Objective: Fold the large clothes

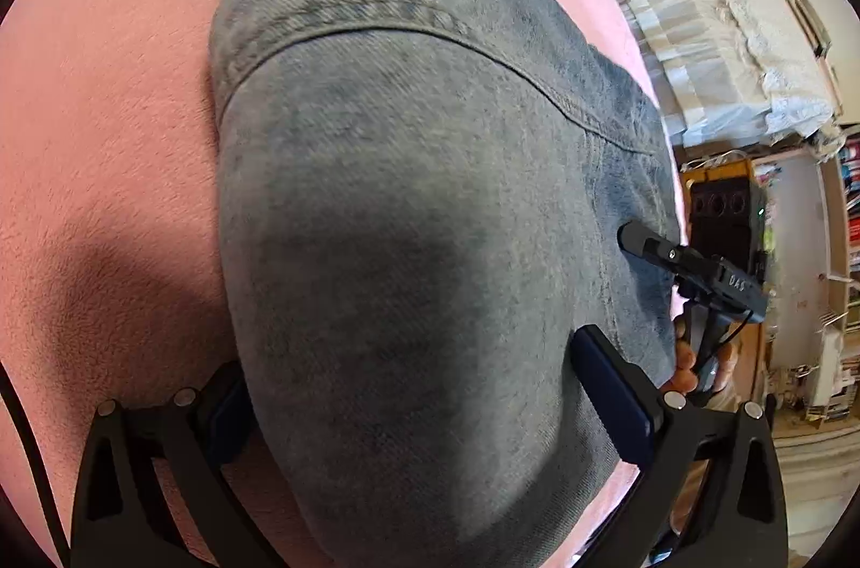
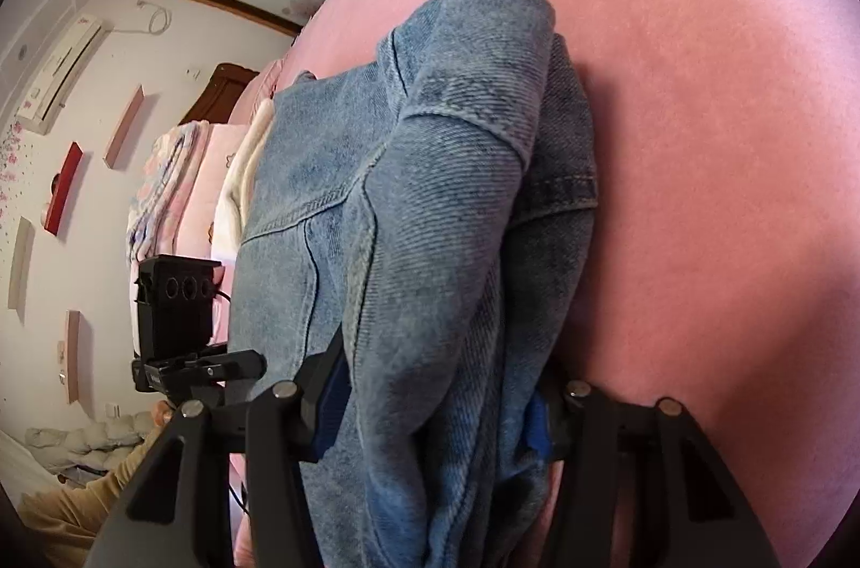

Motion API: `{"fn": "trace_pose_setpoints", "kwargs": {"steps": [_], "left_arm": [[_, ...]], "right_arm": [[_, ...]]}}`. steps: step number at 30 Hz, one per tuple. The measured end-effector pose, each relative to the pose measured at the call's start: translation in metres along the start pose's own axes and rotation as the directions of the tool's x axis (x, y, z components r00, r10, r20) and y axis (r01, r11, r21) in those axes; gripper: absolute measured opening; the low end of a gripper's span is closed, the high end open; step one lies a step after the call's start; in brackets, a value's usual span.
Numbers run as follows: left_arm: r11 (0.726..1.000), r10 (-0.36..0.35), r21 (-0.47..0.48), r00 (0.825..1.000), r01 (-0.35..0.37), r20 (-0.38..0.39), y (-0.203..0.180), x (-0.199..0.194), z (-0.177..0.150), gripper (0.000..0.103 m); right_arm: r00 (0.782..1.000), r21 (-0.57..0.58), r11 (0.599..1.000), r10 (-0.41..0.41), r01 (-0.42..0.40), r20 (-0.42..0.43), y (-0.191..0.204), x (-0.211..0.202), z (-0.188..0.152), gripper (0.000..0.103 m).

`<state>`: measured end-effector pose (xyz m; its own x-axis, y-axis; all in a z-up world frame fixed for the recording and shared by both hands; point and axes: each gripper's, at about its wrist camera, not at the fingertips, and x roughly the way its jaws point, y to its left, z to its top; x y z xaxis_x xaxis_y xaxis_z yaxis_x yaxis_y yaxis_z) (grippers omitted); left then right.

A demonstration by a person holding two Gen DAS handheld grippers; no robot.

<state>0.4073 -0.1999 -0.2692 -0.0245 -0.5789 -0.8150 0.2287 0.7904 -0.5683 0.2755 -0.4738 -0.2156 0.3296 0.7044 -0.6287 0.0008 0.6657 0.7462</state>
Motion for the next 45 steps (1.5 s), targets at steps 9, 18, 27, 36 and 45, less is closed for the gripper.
{"fn": "trace_pose_setpoints", "kwargs": {"steps": [9, 18, 27, 36, 45], "left_arm": [[0.994, 0.086, -0.067, 0.994, -0.081, 0.063, -0.005, -0.006, -0.002, 0.086], [0.982, 0.169, 0.059, 0.971, -0.181, 0.167, -0.040, -0.041, -0.018, 0.055], [0.972, 0.167, 0.127, 0.964, -0.196, 0.208, -0.051, -0.104, -0.045, 0.052], [0.959, 0.206, 0.138, 0.942, -0.248, 0.266, -0.030, -0.213, -0.048, 0.051], [0.924, 0.302, 0.121, 0.887, -0.362, 0.349, 0.044, -0.336, 0.011, 0.052]], "right_arm": [[0.992, -0.037, 0.993, -0.109, 0.112, 0.060, 0.020, 0.007, -0.003, 0.039], [0.955, -0.120, 0.958, -0.238, 0.262, 0.179, 0.090, -0.012, -0.018, 0.019], [0.937, -0.173, 0.934, -0.272, 0.312, 0.221, 0.166, -0.021, -0.046, 0.018], [0.950, -0.251, 0.935, -0.189, 0.252, 0.249, 0.263, -0.004, -0.044, 0.018], [0.972, -0.325, 0.939, -0.041, 0.117, 0.231, 0.381, 0.088, 0.027, 0.018]]}}
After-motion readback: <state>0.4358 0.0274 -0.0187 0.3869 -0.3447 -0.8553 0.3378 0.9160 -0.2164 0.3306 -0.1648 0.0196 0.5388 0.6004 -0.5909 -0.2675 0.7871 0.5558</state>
